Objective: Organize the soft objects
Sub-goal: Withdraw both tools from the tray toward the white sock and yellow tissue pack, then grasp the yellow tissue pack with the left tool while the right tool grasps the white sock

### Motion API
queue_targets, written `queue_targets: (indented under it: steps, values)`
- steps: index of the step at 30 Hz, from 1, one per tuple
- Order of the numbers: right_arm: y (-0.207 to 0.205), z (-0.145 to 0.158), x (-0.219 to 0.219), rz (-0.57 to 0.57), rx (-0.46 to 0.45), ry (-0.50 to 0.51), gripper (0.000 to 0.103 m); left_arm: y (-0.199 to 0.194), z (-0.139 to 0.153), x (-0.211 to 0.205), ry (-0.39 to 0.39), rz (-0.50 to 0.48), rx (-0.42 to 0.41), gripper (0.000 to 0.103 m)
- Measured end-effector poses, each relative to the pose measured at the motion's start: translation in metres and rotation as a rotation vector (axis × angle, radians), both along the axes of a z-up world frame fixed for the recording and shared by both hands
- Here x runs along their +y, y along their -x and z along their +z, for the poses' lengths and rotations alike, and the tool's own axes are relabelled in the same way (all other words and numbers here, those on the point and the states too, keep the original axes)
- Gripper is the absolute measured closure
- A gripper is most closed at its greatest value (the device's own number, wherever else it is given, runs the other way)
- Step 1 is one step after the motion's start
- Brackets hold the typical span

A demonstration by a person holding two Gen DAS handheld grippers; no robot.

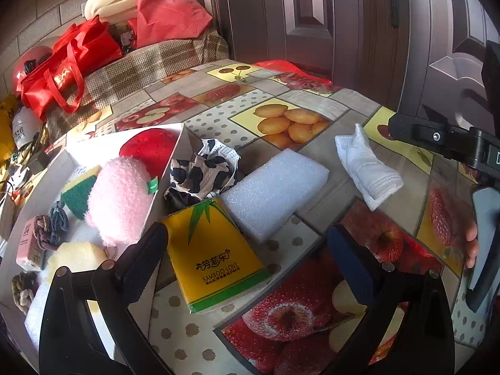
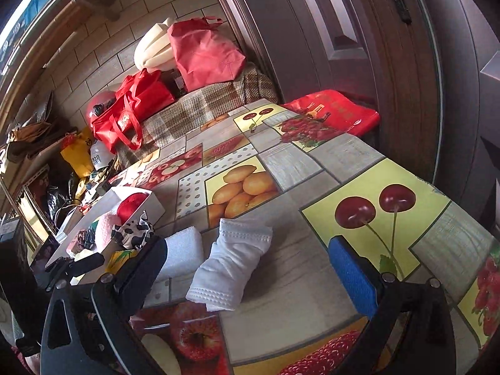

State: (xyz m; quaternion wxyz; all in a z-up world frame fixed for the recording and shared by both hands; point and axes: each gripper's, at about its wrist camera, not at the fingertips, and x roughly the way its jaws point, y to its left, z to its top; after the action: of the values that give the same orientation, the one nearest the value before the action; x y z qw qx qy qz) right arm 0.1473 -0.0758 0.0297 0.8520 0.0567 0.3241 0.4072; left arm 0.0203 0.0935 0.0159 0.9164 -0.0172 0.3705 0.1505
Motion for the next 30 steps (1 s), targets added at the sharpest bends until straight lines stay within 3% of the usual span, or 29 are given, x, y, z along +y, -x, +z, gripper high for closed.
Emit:
queue_targets:
  steps: [2,8,10,12,15,20,23,30]
  values:
    - [-0.004,-0.002,-0.002,-0.004,0.024,-0.009,0.0,0.0,-0.006,0.004,0.053,0.001,0.028,0.0]
    - [-0.006,-0.004,-0.005,-0.018,0.046,-0.02,0.0,0.005,-0.012,-0.011,0.099,-0.074,0.068,0.0]
    - [-0.006,-0.003,-0.005,-0.017,0.043,-0.017,0.0,0.008,-0.012,-0.024,0.07,-0.109,0.082,0.0]
    - [-0.005,-0.003,-0.004,-0.017,0.04,-0.016,0.0,0.011,-0.018,-0.036,0.157,-0.188,0.111,0.001]
    - [-0.005,-0.003,-0.004,-0.018,0.041,-0.017,0.0,0.026,-0.009,-0.054,0.13,-0.22,0.058,0.001]
    - [-0.006,-0.003,-0.004,-0.016,0.043,-0.016,0.0,0.053,0.01,-0.027,0.187,-0.073,-0.097,0.001]
    - [-0.006,-0.003,-0.004,-0.014,0.042,-0.016,0.0,0.046,0.007,-0.008,0.223,0.006,-0.08,0.001]
    - [-0.011,-0.006,-0.007,-0.017,0.074,-0.03,0.0,0.003,0.001,-0.018,0.141,0.012,-0.02,0.001]
